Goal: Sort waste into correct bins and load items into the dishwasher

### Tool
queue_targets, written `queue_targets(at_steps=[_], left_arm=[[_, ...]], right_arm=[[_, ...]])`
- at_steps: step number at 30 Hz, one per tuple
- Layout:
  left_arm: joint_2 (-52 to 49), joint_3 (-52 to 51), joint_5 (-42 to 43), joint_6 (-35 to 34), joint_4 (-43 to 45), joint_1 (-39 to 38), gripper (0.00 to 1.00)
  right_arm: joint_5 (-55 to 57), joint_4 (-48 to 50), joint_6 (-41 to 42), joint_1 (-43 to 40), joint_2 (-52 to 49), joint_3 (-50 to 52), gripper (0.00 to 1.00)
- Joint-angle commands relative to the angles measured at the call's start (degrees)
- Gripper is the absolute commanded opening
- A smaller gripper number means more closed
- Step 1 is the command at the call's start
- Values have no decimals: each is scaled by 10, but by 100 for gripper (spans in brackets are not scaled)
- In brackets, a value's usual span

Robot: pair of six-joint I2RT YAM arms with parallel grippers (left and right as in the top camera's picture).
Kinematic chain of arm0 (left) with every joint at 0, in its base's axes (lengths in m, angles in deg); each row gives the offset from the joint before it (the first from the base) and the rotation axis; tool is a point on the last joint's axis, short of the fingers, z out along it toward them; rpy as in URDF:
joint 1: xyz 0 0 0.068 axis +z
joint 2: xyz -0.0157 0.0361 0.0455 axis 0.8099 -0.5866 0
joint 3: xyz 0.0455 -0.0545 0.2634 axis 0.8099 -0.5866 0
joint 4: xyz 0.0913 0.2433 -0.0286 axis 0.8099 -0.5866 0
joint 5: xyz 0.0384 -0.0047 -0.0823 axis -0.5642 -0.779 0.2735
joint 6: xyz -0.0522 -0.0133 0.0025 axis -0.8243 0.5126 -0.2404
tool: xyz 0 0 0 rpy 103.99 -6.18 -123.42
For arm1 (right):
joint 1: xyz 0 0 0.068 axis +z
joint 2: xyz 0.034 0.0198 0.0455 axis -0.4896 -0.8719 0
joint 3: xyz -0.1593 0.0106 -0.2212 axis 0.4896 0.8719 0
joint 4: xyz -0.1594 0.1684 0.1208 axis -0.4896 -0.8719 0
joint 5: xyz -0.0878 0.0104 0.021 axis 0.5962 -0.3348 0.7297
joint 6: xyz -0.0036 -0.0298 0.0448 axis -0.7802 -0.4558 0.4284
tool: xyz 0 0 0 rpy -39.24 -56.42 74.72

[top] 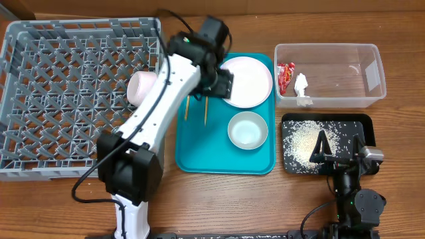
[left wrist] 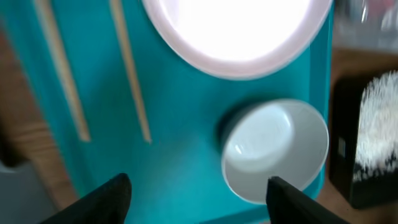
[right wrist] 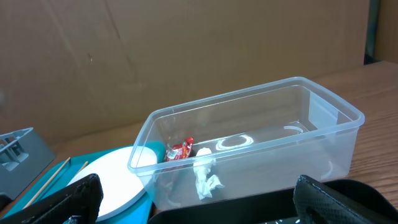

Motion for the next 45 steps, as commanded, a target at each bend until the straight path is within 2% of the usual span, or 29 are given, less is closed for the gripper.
queue_targets(at_steps=[1,5,10,13,24,26,31,32,34,38,42,45], left_arm=[[1,-73,85,-5,25,-26,68],[1,-140,92,-6,90,-44,57],[1,-186,35,-50,150,-47,44],[1,-205,7,-50,158,-48,43],[1,-244,10,-50,190,-58,38],[1,-247,7,-50,191,-63,33],[1,-241,-6,-56,192,-65,4],[1,-237,-6,-55,188,-64,4],[2,-215,-11,-54,160,-58,4],[5,-106,-91,-55,26,-37,4],[7,64,-263,-81,-150,-19,4],[7,171,-405,-106,-243,-11,4]], right_arm=[[3,2,-1,-2,6,6,100],[3,2,-1,-2,6,6,100],[3,2,-1,-2,6,6,100],[3,2,-1,-2,6,6,100],[3,2,-1,-2,6,6,100],[3,2,-1,-2,6,6,100],[3,2,-1,-2,6,6,100],[3,2,-1,-2,6,6,100],[3,2,-1,-2,6,6,100],[3,2,-1,-2,6,6,100],[3,2,-1,-2,6,6,100],[3,2,-1,-2,6,6,100]])
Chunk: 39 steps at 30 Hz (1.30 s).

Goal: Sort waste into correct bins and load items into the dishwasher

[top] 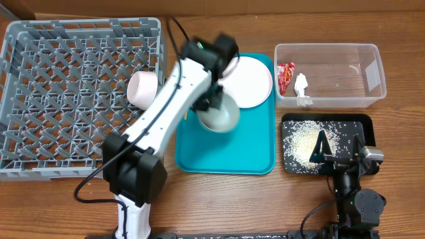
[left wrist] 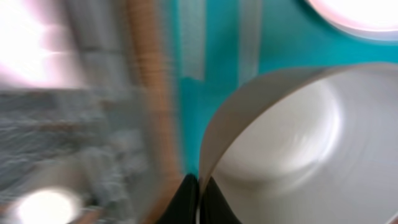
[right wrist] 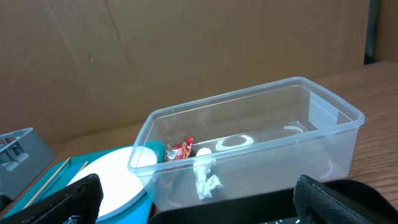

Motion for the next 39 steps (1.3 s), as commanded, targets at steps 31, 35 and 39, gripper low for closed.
queue_targets(at_steps=[31,35,39], left_arm=[[27,-75,-546,-163,-42,237,4],[27,-139,-618,-229,-41,236,4],[27,-166,-651,-257,-23,227,4]], right_arm=[[3,2,0,-2,6,6,100],[3,2,0,-2,6,6,100],[3,2,0,-2,6,6,100]])
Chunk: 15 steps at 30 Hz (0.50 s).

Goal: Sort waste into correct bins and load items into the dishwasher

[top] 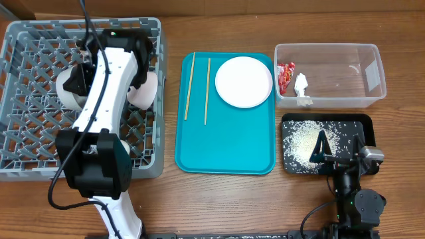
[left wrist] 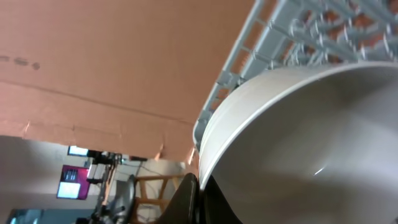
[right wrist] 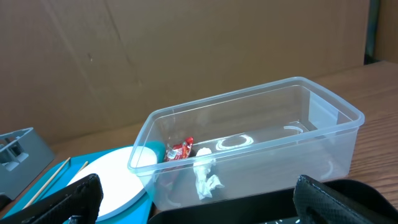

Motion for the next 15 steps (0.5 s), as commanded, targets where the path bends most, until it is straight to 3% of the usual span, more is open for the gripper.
queue_targets(at_steps=[1,5,15], left_arm=[[0,-14,-65,-59,14,-9,4],[0,-16,-80,-50,45,-2,4],[-18,-17,-90,50,146,0,4]], right_arm=[[3,2,0,-2,6,6,100],[3,2,0,-2,6,6,100],[3,2,0,-2,6,6,100]])
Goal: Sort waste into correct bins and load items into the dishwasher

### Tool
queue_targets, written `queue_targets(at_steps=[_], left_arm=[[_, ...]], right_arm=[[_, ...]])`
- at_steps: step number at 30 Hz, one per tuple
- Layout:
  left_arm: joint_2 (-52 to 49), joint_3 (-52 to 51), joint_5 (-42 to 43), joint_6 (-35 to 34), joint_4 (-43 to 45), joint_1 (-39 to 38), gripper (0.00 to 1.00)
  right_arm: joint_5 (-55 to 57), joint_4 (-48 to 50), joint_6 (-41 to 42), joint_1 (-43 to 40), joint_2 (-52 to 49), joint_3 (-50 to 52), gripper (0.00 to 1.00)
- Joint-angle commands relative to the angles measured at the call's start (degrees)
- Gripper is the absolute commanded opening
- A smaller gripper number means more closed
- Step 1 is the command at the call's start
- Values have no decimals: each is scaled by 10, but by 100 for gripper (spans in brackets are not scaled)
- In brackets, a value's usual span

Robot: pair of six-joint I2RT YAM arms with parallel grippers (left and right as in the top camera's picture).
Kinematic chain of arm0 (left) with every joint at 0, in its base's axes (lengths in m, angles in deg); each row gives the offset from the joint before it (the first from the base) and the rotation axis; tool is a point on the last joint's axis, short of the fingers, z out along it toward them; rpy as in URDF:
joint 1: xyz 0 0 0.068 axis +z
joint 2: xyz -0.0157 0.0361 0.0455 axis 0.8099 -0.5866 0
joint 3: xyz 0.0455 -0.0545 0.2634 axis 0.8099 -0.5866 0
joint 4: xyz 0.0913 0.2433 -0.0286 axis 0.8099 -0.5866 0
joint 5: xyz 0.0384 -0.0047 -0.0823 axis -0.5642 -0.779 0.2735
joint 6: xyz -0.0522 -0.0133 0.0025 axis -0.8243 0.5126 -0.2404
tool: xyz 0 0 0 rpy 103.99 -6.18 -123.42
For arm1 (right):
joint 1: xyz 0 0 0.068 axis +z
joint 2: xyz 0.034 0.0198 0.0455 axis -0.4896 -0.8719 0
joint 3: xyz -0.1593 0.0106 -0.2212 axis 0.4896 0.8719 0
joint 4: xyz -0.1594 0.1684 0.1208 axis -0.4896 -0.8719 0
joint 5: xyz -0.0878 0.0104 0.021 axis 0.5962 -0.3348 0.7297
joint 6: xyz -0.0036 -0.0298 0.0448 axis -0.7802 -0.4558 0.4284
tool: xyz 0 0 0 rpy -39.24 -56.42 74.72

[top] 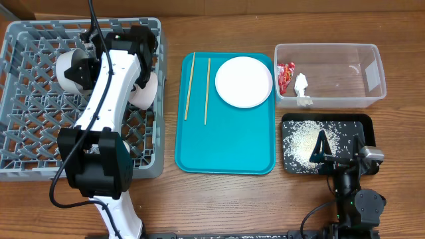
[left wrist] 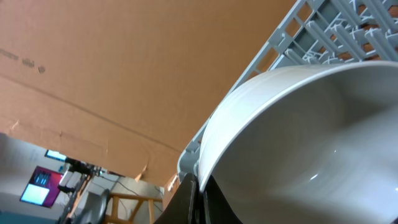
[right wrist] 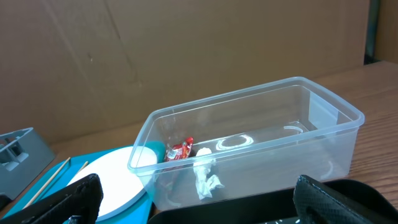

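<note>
My left gripper [top: 81,68] is shut on the rim of a white bowl [top: 66,70], held on its side over the far left part of the grey dish rack [top: 40,133]. In the left wrist view the bowl [left wrist: 298,143] fills the frame, its rim pinched between the fingers of my gripper [left wrist: 198,198], with rack tines [left wrist: 336,31] behind. A pink cup [top: 149,89] lies in the rack. The teal tray [top: 226,146] carries two chopsticks [top: 189,86] and a white plate [top: 246,81]. My right gripper [top: 323,150] rests open and empty over the black rice tray [top: 362,126].
A clear bin [top: 329,74] at the back right holds a red wrapper [top: 286,74] and a crumpled tissue [top: 301,86]; the right wrist view shows the bin [right wrist: 249,143] and the plate [right wrist: 109,177]. Rice grains [top: 302,141] lie scattered in the black tray.
My left gripper has carried the bowl a little farther toward the back of the rack. The right arm, tray, plate and bins are unchanged.
My left gripper was open above the tray, near the bowl beside the plate. Then it was shut on the bowl's rim, lifted over the tray's left part. Later the bowl was over the rack's left side, and now it is near the back left.
</note>
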Motion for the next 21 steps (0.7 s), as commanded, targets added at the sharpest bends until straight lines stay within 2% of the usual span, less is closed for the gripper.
queue_targets(at_steps=[1,8,21], left_arm=[[-19,-6,-33,31,11,3,4],[-25,-19,-28,42,37,16,4],[-28,-64,-17,162,175,-25,4]], right_arm=[[3,2,-1,-2,6,6,100],[3,2,-1,-2,6,6,100],[3,2,-1,-2,6,6,100]])
